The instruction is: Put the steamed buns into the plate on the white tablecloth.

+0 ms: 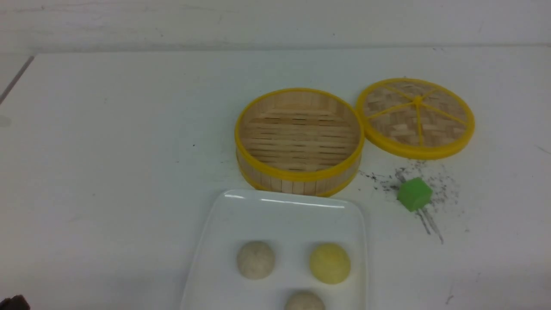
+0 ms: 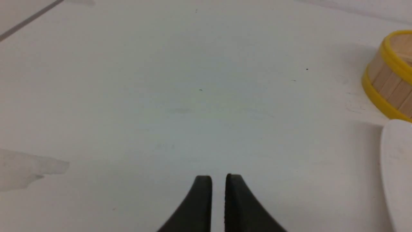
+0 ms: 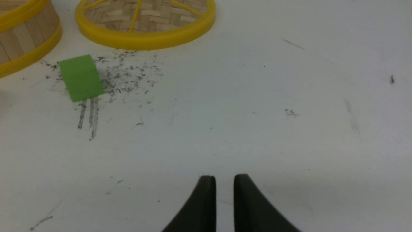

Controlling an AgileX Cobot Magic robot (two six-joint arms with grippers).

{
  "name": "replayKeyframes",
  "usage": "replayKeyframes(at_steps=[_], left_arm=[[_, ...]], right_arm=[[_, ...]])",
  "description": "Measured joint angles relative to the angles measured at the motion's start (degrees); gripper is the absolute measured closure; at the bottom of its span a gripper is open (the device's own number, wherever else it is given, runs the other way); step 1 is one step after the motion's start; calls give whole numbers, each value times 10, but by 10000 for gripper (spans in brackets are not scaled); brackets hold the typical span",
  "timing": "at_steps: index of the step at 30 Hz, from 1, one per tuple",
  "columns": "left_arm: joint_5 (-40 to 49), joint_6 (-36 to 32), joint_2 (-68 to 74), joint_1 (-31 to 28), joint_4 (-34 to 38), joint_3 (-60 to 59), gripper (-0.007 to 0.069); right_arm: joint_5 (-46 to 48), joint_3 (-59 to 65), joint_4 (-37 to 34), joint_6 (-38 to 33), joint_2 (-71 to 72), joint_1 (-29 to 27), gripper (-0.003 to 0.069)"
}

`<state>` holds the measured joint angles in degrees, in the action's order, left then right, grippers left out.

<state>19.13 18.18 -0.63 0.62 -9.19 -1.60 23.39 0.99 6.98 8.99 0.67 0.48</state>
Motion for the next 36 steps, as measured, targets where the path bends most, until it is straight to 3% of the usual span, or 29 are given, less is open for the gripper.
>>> replayKeyframes(at_steps=[22, 28, 36], left_arm=[[23, -3, 0, -2, -25, 1, 517], [25, -3, 0, -2, -27, 1, 517], [27, -3, 0, -2, -37, 2, 505]], right_arm=[[0, 0, 0, 0, 0, 0, 528], [0, 0, 1, 0, 0, 36, 524], [0, 0, 1, 0, 0, 39, 515]])
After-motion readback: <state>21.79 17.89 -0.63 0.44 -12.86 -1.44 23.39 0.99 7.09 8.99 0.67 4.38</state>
